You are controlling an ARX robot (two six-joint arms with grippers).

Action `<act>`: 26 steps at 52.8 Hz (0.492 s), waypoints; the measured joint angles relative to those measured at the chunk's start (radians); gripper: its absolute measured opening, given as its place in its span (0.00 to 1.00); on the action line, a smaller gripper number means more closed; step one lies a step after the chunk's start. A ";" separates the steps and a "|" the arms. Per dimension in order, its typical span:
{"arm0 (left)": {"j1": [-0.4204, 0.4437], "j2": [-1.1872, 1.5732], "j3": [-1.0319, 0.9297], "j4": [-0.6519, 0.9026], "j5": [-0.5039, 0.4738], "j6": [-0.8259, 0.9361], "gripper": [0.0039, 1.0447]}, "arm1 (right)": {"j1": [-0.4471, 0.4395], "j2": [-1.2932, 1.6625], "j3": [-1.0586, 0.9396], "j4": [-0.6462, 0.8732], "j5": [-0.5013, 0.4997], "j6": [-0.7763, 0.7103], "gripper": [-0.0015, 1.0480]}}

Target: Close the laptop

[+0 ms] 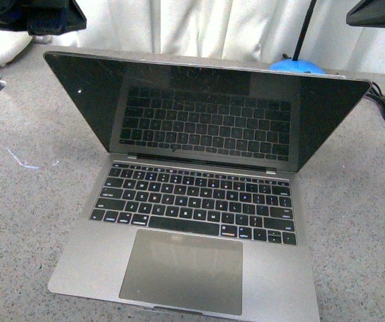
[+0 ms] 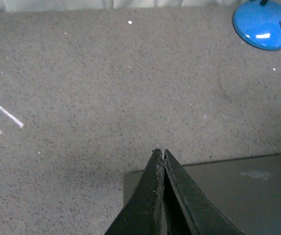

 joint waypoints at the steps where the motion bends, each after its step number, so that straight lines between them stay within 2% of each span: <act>1: -0.001 0.000 0.000 -0.004 0.000 0.000 0.04 | 0.001 0.002 0.000 0.001 -0.002 0.001 0.01; 14: -0.001 -0.010 -0.033 -0.051 0.011 -0.006 0.04 | 0.013 0.056 -0.007 -0.002 -0.068 0.079 0.01; 26: 0.002 -0.058 -0.117 -0.054 0.031 -0.030 0.04 | 0.030 0.055 -0.124 0.027 -0.111 0.171 0.01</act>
